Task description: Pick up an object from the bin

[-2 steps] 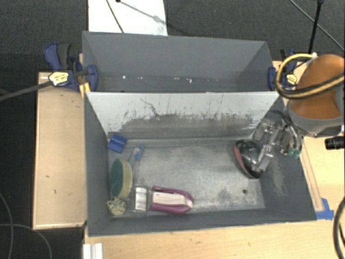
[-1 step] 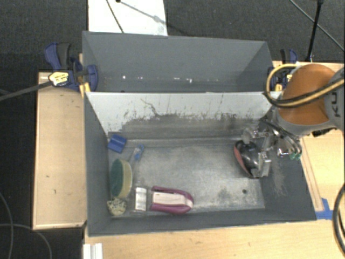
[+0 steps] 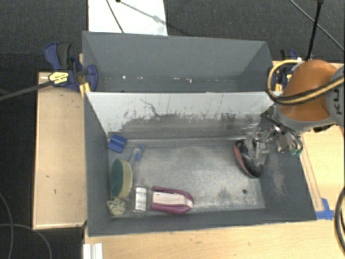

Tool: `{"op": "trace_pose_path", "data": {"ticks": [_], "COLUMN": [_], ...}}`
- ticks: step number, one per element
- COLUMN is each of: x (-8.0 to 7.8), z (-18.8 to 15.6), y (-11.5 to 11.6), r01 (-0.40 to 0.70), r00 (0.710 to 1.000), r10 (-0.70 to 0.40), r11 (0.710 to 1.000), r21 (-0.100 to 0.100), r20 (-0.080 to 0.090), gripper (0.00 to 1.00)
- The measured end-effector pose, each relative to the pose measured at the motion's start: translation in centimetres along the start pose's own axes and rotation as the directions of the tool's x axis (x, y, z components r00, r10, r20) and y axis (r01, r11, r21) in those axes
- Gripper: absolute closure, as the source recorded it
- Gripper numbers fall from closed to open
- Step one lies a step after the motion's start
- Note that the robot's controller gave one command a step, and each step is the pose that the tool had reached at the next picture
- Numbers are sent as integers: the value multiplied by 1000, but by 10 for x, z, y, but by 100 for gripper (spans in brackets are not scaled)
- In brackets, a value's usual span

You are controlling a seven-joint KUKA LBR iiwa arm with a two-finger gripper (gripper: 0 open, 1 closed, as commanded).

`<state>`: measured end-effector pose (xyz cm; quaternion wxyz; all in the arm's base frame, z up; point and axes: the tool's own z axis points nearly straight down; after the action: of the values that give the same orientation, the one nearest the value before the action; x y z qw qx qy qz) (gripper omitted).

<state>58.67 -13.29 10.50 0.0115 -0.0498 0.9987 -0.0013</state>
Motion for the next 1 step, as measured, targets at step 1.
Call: {"op": "trace_pose_path", "data": {"ticks": [1], "x": [6], "z": [8], "y": [1], "r01": [2], "r00": [1000], "r10": [-2], "r11": [1000], "r21": [-4], "r20": [-18], "gripper": [0]}}
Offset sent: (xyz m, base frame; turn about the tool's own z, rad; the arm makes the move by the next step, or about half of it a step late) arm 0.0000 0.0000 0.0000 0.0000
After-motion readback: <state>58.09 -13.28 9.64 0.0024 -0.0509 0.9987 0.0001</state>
